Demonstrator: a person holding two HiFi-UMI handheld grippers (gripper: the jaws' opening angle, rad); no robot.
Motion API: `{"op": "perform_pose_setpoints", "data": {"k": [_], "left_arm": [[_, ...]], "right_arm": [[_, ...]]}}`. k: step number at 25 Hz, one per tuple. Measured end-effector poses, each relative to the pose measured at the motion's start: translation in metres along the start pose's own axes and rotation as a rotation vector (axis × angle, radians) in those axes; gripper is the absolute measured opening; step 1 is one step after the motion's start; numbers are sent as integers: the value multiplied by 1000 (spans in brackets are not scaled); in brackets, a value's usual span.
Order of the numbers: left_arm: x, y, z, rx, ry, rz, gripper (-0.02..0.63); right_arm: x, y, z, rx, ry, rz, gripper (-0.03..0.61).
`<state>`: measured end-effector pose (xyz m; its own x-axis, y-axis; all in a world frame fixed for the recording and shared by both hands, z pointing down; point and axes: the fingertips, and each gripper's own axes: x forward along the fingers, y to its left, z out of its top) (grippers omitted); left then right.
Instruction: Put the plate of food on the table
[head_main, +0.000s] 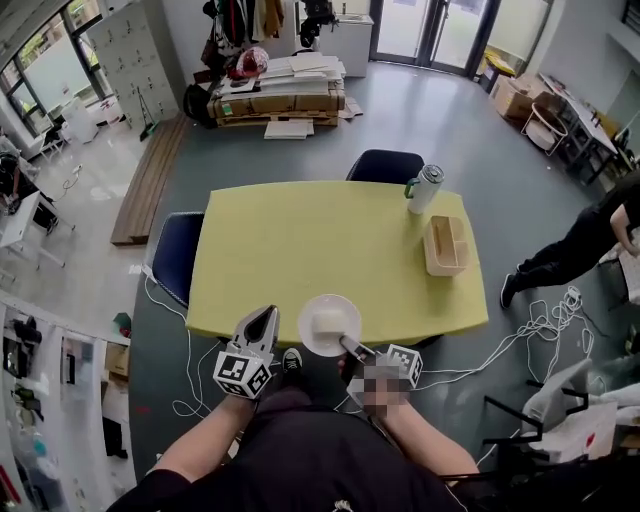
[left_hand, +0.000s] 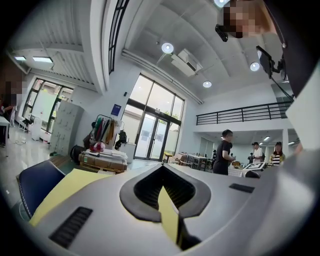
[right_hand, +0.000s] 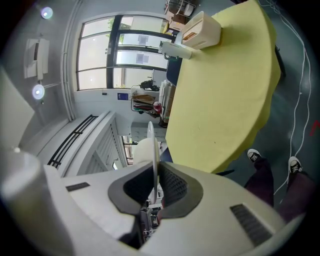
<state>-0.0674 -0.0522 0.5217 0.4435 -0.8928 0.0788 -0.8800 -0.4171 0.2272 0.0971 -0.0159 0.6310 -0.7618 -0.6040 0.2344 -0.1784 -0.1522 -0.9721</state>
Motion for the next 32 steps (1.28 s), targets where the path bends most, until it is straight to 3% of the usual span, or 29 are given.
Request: {"op": "perform_pose_setpoints", "data": {"k": [21,32], "left_arm": [[121,114,40,-6,53,-179,8],[151,112,35,-83,66,-174,8]], "right_arm": [[127,48,73,19,-161,-14,31],[122,45,96,23,-158,-30,31]]}}
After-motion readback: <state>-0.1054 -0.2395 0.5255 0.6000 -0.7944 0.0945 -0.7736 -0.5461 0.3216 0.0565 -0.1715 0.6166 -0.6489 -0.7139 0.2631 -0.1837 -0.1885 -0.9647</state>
